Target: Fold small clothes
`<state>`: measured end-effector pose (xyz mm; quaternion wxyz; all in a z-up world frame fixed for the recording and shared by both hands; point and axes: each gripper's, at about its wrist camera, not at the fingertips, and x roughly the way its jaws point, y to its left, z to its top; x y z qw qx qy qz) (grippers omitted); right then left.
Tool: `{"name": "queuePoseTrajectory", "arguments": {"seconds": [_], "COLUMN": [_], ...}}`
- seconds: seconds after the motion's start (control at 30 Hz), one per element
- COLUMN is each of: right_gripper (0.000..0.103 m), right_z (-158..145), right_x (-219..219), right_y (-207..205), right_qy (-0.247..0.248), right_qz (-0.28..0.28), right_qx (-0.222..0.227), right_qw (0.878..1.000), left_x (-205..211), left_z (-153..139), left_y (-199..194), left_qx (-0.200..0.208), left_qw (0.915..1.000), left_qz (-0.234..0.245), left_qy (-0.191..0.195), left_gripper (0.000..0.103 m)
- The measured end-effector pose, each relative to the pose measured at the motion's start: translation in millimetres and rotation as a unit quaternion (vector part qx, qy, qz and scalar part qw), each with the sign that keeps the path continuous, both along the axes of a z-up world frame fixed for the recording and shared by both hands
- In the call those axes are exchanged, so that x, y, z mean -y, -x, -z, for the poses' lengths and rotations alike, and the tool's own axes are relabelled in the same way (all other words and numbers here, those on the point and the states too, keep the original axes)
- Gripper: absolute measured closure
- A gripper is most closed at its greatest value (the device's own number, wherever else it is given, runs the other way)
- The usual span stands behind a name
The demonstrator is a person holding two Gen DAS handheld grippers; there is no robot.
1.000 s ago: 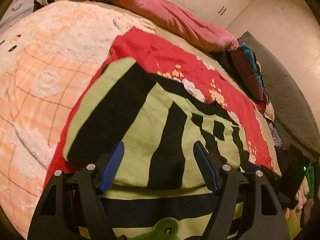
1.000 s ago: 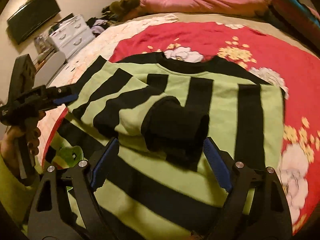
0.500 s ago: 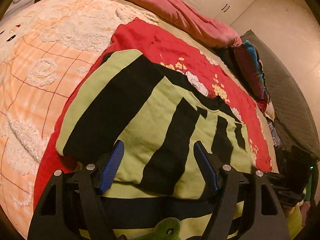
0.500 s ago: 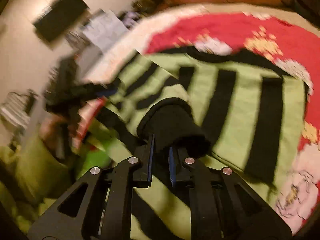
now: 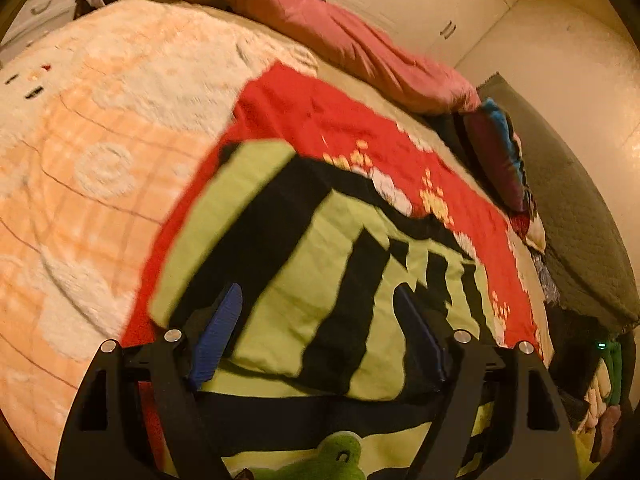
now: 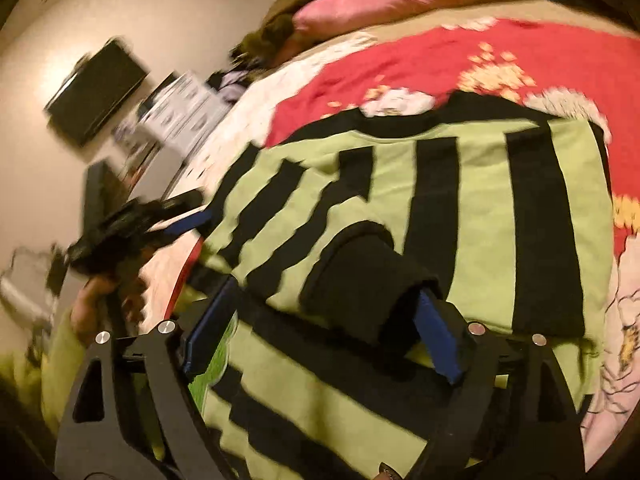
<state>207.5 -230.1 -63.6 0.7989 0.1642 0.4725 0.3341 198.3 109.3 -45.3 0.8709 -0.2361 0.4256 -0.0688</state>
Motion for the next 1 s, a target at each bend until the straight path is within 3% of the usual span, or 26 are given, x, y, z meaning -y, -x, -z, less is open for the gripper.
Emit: {"name": "queuePoseTrajectory", "arguments": {"seconds": [0.03, 0.1, 0.13, 0.17, 0.23, 0.4, 0.53, 0.6, 0.67, 0.87, 0.93, 1.0], "right_gripper": [0.025, 0.045, 0.071, 0.083, 0.087, 0.087, 0.087, 0.087, 0.083, 0.067, 0.061, 0.053], "right_z": [8.7, 21.8, 23.8, 23.8, 12.3, -61.7, -121.6, -132.4, -126.8, -37.6, -13.7, -5.3], "right_x": [-0.7, -4.8, -7.9, -13.8, -26.9, -35.6, -13.8, -1.8, 8.2, 27.9, 35.8, 47.5], "right_y": [-5.7, -13.8, -15.9, -17.4, -16.3, -17.3, -24.1, -29.9, -39.7, -68.4, -67.4, -61.3], "right_qy": [-0.002, -0.021, -0.028, -0.028, -0.022, -0.04, 0.005, 0.03, 0.072, 0.195, 0.209, 0.189], "right_qz": [0.016, 0.034, 0.032, 0.026, 0.007, -0.039, -0.066, -0.07, -0.071, -0.027, -0.007, 0.016], "right_qx": [-0.02, -0.047, -0.05, -0.05, -0.037, 0.041, 0.107, 0.121, 0.115, 0.026, 0.009, -0.002], "right_qw": [1.0, 0.998, 0.998, 0.998, 0.999, 0.998, 0.992, 0.99, 0.988, 0.98, 0.978, 0.982], "left_x": [-3.9, -13.1, -17.7, -21.2, -29.1, -36.2, -31.2, -26.1, -20.4, 1.5, 9.6, 18.9], "left_z": [-2.0, -3.7, -3.0, -2.4, -1.8, -7.0, -12.4, -13.3, -11.7, -5.5, -7.1, -11.4], "left_y": [1.2, 3.3, 4.0, 4.0, 4.9, 7.4, 7.5, 6.9, 5.8, 3.3, 3.0, 3.0], "left_qx": [0.002, 0.002, 0.0, -0.002, -0.006, 0.001, 0.008, 0.009, 0.006, -0.006, -0.004, 0.005], "left_qw": [1.0, 0.9998, 0.9997, 0.9996, 0.9992, 0.9987, 0.999, 0.9993, 0.9996, 1.0, 0.9998, 0.9993], "left_qz": [-0.005, -0.017, -0.024, -0.028, -0.037, -0.043, -0.036, -0.029, -0.021, 0.006, 0.015, 0.023], "left_qy": [-0.003, -0.002, 0.001, 0.004, 0.01, 0.025, 0.025, 0.024, 0.02, 0.003, -0.008, -0.028], "left_gripper": [0.026, 0.026, 0.026, 0.026, 0.026, 0.026, 0.025, 0.024, 0.024, 0.024, 0.024, 0.024]}}
